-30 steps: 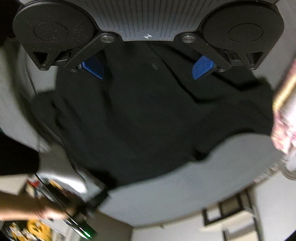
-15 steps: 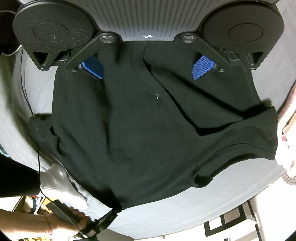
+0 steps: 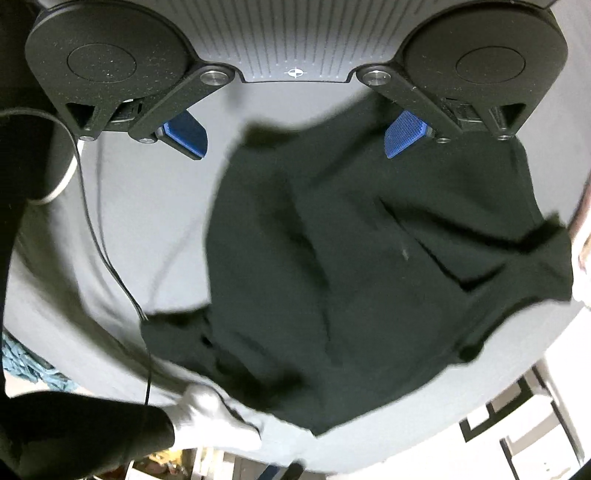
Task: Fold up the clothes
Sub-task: 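Spread the black shirt flat on the bed with the left tool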
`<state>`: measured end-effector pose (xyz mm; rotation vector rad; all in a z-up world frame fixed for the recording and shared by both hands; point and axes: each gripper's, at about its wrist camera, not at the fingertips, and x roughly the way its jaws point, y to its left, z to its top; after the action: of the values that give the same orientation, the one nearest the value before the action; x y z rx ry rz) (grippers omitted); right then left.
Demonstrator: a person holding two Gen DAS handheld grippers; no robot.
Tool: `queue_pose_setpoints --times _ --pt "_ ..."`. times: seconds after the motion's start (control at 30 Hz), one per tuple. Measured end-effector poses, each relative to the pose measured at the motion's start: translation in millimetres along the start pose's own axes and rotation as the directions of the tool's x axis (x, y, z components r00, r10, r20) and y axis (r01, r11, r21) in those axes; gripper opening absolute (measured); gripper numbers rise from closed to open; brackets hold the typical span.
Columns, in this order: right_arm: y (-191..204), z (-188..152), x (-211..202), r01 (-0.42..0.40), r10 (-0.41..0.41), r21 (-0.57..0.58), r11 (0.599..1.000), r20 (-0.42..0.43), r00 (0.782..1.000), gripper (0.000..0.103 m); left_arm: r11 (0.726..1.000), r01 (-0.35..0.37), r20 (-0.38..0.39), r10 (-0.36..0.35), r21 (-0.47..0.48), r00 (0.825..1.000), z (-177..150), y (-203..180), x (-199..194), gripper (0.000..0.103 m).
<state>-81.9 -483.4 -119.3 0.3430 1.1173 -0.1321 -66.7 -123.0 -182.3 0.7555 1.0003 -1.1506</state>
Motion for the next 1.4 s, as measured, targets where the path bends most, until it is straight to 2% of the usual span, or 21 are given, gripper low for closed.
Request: queue_pose_setpoints --times 0.1,0.17,0.23,0.27,0.33,0.43,0.47,0.53,0.63,0.67,0.73,0.8,0.83,0.93,0.97,1.0,1.07,1.17,1.23,1.33,1.4 --pt "25.1 -34.9 -32.1 -0.012 0.01 -0.062 0.998 -0.034 0.999 0.063 0.999 -0.031 -0.011 0.031 -0.005 0.999 -9.1 -12.4 -8.3 0.102" --pt "44.2 -51.1 -60.3 -0.056 0.056 -0.088 0.995 -0.001 0.998 0.063 0.996 -0.063 -0.033 0.061 -0.06 0.998 -13.6 -14.0 -16.6 0.102" --pt "58.1 -64.4 -94.6 -0.131 0.136 -0.076 0.988 0.065 0.989 0.063 0.989 -0.089 -0.018 0.088 -0.12 0.996 -19.3 -12.6 -29.2 0.102" --pt "64.6 -70.6 -112.1 -0.173 0.179 -0.069 0.982 0.101 0.979 0.064 0.982 -0.109 -0.002 0.11 -0.157 0.994 -22.8 -10.8 -37.8 0.102" --pt "75.4 -81.4 -138.6 -0.24 0.245 -0.047 0.97 0.191 0.951 0.079 0.966 -0.146 0.025 0.155 -0.214 0.988 -28.4 -8.3 -47.8 0.102" --pt "85.2 -113.0 -167.2 -0.301 0.287 -0.01 0.954 0.327 0.9 0.085 0.943 -0.159 0.088 0.193 -0.293 0.977 -35.2 -10.5 -54.4 0.102" --pt "83.5 -116.2 -167.0 -0.304 0.289 -0.009 0.953 0.337 0.896 0.085 0.933 -0.154 0.113 0.201 -0.327 0.973 -36.8 -13.8 -54.5 0.102" --pt "84.0 -121.1 -156.1 -0.286 0.268 0.001 0.958 0.341 0.901 0.085 0.91 -0.115 0.165 0.195 -0.399 0.967 -39.7 -21.8 -50.9 0.102" --pt "79.7 -133.0 -122.0 -0.234 0.216 0.043 0.971 0.256 0.942 0.085 0.906 -0.142 0.19 0.233 -0.399 0.954 -44.1 -42.0 -34.2 0.102" --pt "76.6 -134.7 -109.0 -0.186 0.17 0.052 0.981 0.22 0.96 0.084 0.905 -0.153 0.197 0.247 -0.398 0.949 -45.6 -48.9 -28.4 0.101" --pt "70.4 -138.0 -83.0 -0.088 0.078 0.067 0.994 0.146 0.986 0.082 0.918 -0.268 0.18 0.328 -0.294 0.927 -46.3 -66.1 -16.1 0.101" --pt "64.2 -141.3 -57.0 0.012 -0.017 0.073 0.997 0.071 0.997 0.076 0.909 -0.362 0.147 0.394 -0.206 0.907 -43.2 -79.1 -6.7 0.101" --pt "60.3 -143.0 -44.3 0.057 -0.059 0.079 0.995 0.034 0.998 0.075 0.906 -0.388 0.133 0.412 -0.171 0.901 -41.7 -82.4 -2.7 0.101" --pt "34.1 -154.4 -20.1 0.065 -0.053 0.213 0.975 -0.06 0.997 0.069 0.885 -0.435 0.092 0.453 -0.167 0.887 -35.7 -79.4 5.8 0.1" --pt "24.3 -157.0 -11.2 0.066 -0.045 0.262 0.963 -0.084 0.995 0.066 0.879 -0.434 0.066 0.453 -0.197 0.889 -33.9 -75.6 9.5 0.091" --pt "21.1 -158.6 -2.8 0.057 -0.031 0.287 0.956 -0.094 0.995 0.06 0.873 -0.432 0.039 0.451 -0.227 0.891 -32.1 -71.6 13.2 0.075" --pt "15.9 -162.2 8.7 0.026 0.003 0.321 0.947 -0.09 0.996 0.057 0.858 -0.425 -0.008 0.441 -0.288 0.897 -28.8 -65.5 20.3 0.067" --pt "13.5 -171.1 9.5 0.035 -0.011 0.307 0.951 -0.079 0.997 0.055 0.855 -0.41 -0.011 0.429 -0.317 0.903 -28.7 -72.2 27.5 0.066" --pt "13.7 -177.7 9.7 0.063 -0.04 0.283 0.957 -0.086 0.995 0.051 0.856 -0.424 -0.013 0.44 -0.296 0.898 -28.0 -81.8 33.7 0.066" --pt "13.9 -177.5 13.0 0.041 -0.025 0.273 0.961 -0.06 0.998 0.047 0.854 -0.448 -0.022 0.459 -0.266 0.888 -26.8 -91.0 44.8 0.066" --pt "17.5 -176.8 19.8 0.042 -0.025 0.249 0.968 -0.069 0.997 0.043 0.844 -0.456 -0.024 0.469 -0.281 0.883 -24.7 -92.4 46.8 0.056"
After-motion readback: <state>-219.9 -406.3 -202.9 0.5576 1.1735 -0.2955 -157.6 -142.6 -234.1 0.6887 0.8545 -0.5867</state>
